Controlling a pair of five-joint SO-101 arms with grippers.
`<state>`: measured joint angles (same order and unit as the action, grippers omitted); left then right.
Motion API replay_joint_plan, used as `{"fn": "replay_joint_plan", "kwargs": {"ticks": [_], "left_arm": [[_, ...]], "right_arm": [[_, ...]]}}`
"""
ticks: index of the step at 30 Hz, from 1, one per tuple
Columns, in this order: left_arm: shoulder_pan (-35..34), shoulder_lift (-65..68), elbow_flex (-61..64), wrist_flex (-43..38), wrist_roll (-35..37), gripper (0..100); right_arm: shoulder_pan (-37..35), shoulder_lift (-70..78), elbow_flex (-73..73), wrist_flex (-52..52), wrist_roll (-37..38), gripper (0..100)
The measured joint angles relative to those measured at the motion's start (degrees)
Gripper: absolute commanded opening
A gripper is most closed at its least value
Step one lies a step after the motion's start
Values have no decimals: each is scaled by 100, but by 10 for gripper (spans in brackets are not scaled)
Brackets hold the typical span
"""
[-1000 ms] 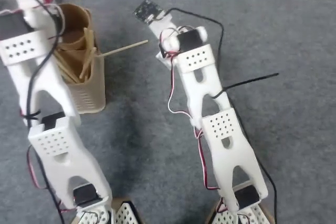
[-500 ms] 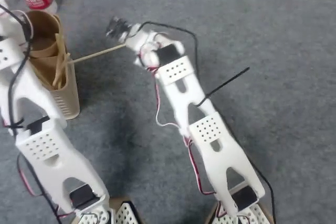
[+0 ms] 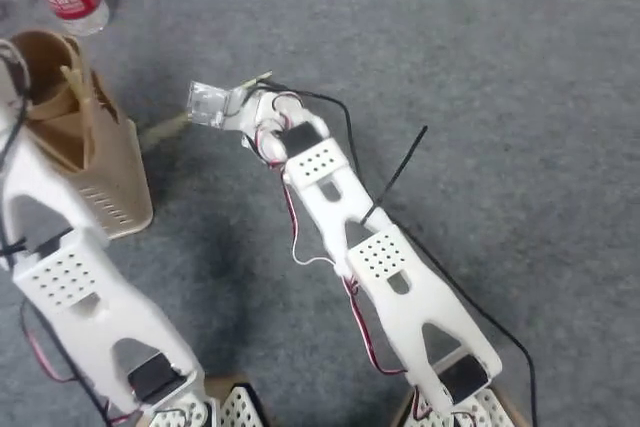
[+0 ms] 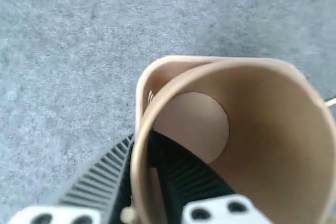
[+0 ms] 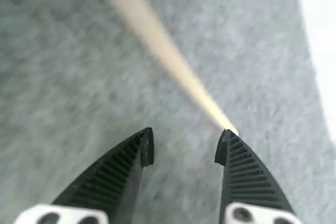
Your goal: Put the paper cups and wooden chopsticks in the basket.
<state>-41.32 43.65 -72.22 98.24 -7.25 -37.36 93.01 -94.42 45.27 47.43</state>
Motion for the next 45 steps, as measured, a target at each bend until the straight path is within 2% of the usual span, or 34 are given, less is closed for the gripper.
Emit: {"fn": "replay_joint_plan", "kwargs": {"ticks": [6, 9, 13, 15, 19, 22, 26, 34, 40, 43, 45], "left_arm": [[-149, 193, -123, 0, -123, 10], [-149, 255, -132, -9, -176, 10], [-149, 299, -141, -9, -185, 24], [-149, 299, -141, -9, -185, 102], [-158, 325, -316, -9, -149, 318], [-273, 440, -527, -9, 281, 326], [-378, 484, -1002, 9, 440, 323], [-387, 431, -2136, -44, 1064, 323], [-387, -492, -2163, -413, 1477, 323], [-26, -1160, -2171, -448, 1442, 323], [475, -1521, -2180, -360, 1125, 322]], "right_arm": [[0, 703, 0, -2646, 35, 197], [-62, 853, 0, -2919, 404, 189], [-141, 1002, 0, -2822, 809, 99], [-141, 1002, 0, -2804, 826, 65], [-97, 993, 0, -2716, 853, 79], [-79, 730, 0, -2180, 862, 87], [-9, 53, 0, -1327, 774, 87], [18, -1969, 0, 589, -659, 87], [123, -3851, 0, 2409, -958, 87], [114, -4809, 0, 3235, -985, 87], [141, -5415, -9, 3727, -985, 87]]}}
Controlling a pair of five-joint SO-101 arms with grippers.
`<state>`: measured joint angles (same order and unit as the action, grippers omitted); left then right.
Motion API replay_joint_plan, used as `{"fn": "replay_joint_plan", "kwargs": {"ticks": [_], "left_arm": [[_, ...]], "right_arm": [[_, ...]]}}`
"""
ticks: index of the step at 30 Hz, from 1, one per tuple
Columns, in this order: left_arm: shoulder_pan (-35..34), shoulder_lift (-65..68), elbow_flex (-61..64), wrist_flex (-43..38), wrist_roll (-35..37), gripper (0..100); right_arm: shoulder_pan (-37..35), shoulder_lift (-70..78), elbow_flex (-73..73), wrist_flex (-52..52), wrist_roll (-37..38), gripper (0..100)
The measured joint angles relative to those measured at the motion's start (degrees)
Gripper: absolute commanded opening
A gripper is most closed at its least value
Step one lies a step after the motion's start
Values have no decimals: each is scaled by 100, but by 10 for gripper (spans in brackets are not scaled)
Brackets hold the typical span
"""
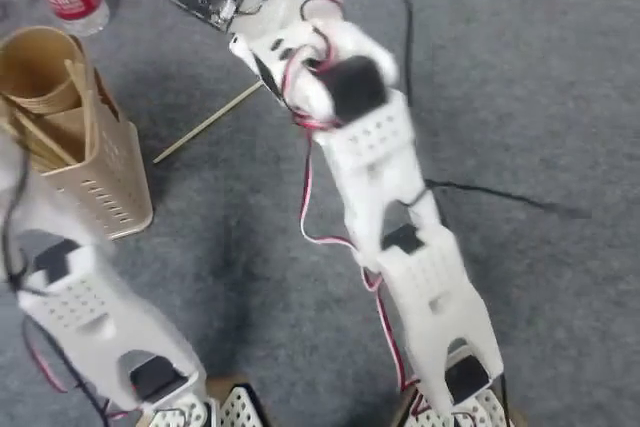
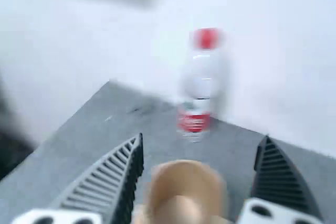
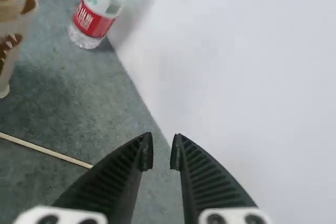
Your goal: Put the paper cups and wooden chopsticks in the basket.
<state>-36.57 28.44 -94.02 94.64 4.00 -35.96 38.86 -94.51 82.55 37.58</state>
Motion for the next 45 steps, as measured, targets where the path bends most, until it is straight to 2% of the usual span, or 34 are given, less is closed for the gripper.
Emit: {"fn": "replay_joint_plan", "kwargs": {"ticks": [4, 7, 9, 14, 18, 22, 29, 40, 45], "left_arm": [[1363, -290, 35, 378, -870, 298], [2207, -396, 615, 413, -1160, 297], [2523, -404, 1301, 413, -1398, 297], [2971, -343, 3270, 404, -2330, 297], [2963, 79, 4167, 0, -2971, 297], [2796, 826, 4237, -563, -3130, 297], [2470, 2224, 4246, -1424, -3182, 297], [2400, 3895, 3191, -1389, -3710, 291], [2321, 4466, 2224, -949, -3833, 112]], "right_arm": [[396, -932, 0, 747, 0, 87], [967, -1327, -9, 1363, 0, 87], [1486, -1424, -9, 1749, 0, 87], [3042, -1433, 88, 1820, -369, 87], [3947, -1433, 765, 1820, -536, 87], [4290, -1433, 1899, 1820, -563, 84], [4308, -1433, 3657, 1802, -580, 84], [4308, -1433, 4167, 1741, -905, 84], [4325, -1433, 4167, 1741, -905, 84]]}}
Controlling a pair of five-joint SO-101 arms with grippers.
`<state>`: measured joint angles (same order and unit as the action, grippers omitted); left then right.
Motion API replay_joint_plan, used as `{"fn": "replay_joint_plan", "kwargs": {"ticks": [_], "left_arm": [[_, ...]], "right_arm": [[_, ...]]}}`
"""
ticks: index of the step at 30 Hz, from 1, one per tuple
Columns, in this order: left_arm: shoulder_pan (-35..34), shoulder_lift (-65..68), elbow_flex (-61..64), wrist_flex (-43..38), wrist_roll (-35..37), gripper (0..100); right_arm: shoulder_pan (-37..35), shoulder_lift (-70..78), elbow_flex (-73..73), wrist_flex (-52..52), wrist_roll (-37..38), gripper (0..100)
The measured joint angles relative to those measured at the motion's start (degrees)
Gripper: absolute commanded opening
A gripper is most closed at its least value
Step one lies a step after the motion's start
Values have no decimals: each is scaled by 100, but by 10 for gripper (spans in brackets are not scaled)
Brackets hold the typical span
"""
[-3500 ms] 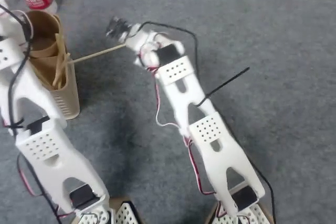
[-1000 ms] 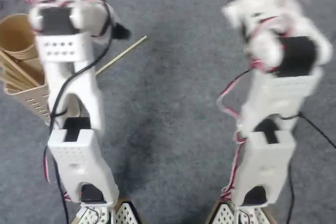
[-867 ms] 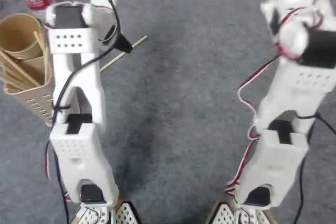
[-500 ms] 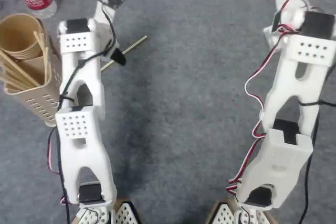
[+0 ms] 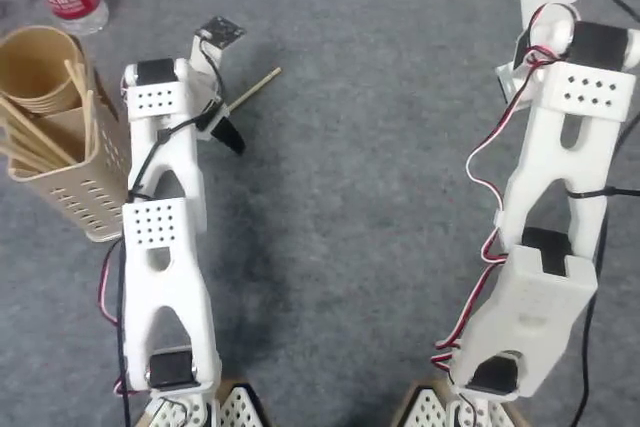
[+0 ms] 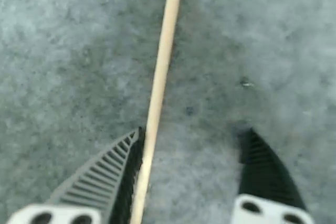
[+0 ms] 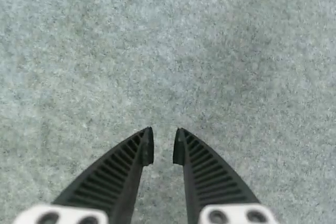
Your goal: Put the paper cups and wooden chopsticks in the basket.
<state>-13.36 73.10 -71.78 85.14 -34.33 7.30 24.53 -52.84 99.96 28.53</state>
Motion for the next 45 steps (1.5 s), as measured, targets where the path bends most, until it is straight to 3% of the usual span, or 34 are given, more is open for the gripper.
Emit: {"fn": "replay_joint_plan", "kwargs": {"ticks": [5, 15, 23, 27, 34, 39, 45], "left_arm": [[158, 246, -615, 809, -695, 13], [220, 290, -730, 1116, -1354, 12], [211, 211, -765, 1319, -1433, 9], [211, -255, -738, 1345, -1090, 9], [853, -2101, -738, 1354, 0, 9], [1125, -3815, -747, 1354, 1002, 9], [853, -5925, -492, 1363, 2409, 9]], "right_arm": [[0, 0, 0, 18, 0, 84], [9, 0, 0, 70, 0, 84], [18, 0, 0, 70, 0, 84], [9, 0, 0, 70, 0, 84], [-88, 0, 0, 70, 0, 84], [-79, 0, 0, 70, 0, 84], [-79, 0, 0, 70, 0, 83]]}}
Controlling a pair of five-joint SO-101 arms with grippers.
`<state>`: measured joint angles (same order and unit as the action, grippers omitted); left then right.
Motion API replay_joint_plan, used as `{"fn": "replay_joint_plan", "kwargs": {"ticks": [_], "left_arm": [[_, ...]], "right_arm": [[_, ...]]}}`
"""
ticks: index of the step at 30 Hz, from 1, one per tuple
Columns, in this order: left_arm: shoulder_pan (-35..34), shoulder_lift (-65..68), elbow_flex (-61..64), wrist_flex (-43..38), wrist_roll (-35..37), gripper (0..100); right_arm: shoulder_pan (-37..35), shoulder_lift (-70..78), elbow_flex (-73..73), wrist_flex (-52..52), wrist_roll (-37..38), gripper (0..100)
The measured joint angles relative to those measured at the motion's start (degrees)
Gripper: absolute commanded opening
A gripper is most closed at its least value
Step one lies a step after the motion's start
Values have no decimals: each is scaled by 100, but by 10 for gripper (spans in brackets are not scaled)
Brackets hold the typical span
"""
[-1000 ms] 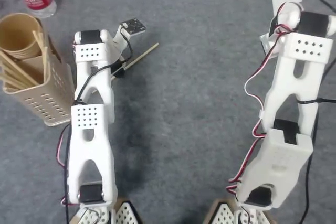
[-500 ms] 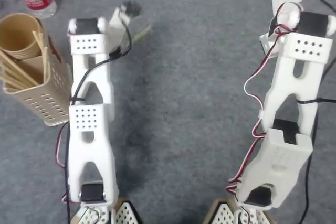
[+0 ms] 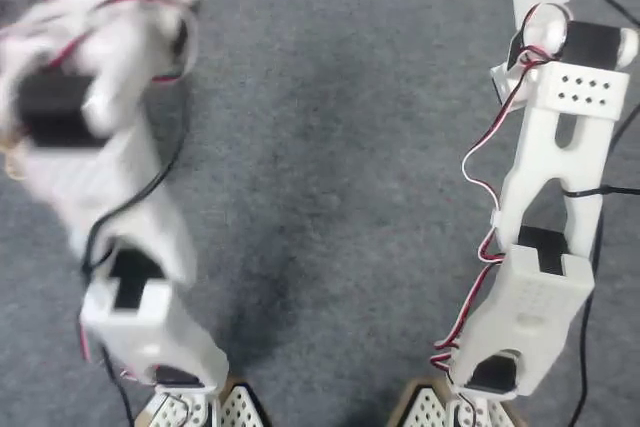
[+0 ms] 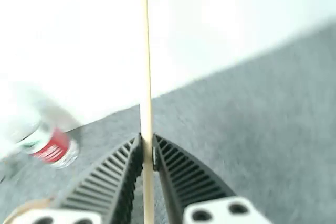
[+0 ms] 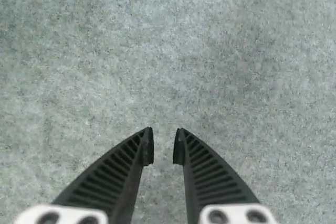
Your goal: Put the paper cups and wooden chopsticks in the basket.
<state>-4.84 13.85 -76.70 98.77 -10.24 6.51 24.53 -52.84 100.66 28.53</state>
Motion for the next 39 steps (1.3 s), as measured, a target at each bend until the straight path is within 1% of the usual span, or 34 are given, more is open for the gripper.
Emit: {"fn": "replay_joint_plan", "kwargs": {"ticks": [3, 6, 12, 14, 17, 19, 21, 23, 25, 27, 34, 37, 39], "left_arm": [[-149, -949, 703, 0, 501, 9], [-185, -1908, 1723, 0, 791, 9], [-211, -4070, 4246, -53, 914, 9], [-369, -4818, 5116, -527, 932, 9], [-879, -5758, 6505, -1662, 985, 9], [-1213, -6048, 7481, -2549, 1037, 9], [-1565, -6066, 8492, -3473, 1143, 9], [-1996, -6057, 9433, -4448, 1451, 9], [-2462, -6057, 10145, -5486, 1785, 9], [-2752, -6066, 10760, -6497, 2031, 9], [-3086, -6066, 13037, -9582, 2145, 10], [-3086, -6013, 13846, -10664, 2127, 10], [-3059, -5829, 14127, -11253, 2092, 10]], "right_arm": [[0, 0, 0, 0, 0, 83], [0, 0, 0, 0, 0, 83], [0, 0, 0, 0, -237, 83], [0, 0, 0, 0, -264, 83], [0, 0, 0, 0, -281, 83], [0, 0, 0, 0, -281, 83], [0, 0, 0, 0, -281, 83], [0, 0, 0, 0, -281, 83], [0, 0, 0, 0, -281, 83], [-35, 0, 0, 0, -281, 83], [-316, 0, 0, 0, -281, 83], [-413, 0, 0, 0, -281, 83], [-475, 0, 0, 0, -281, 83]]}}
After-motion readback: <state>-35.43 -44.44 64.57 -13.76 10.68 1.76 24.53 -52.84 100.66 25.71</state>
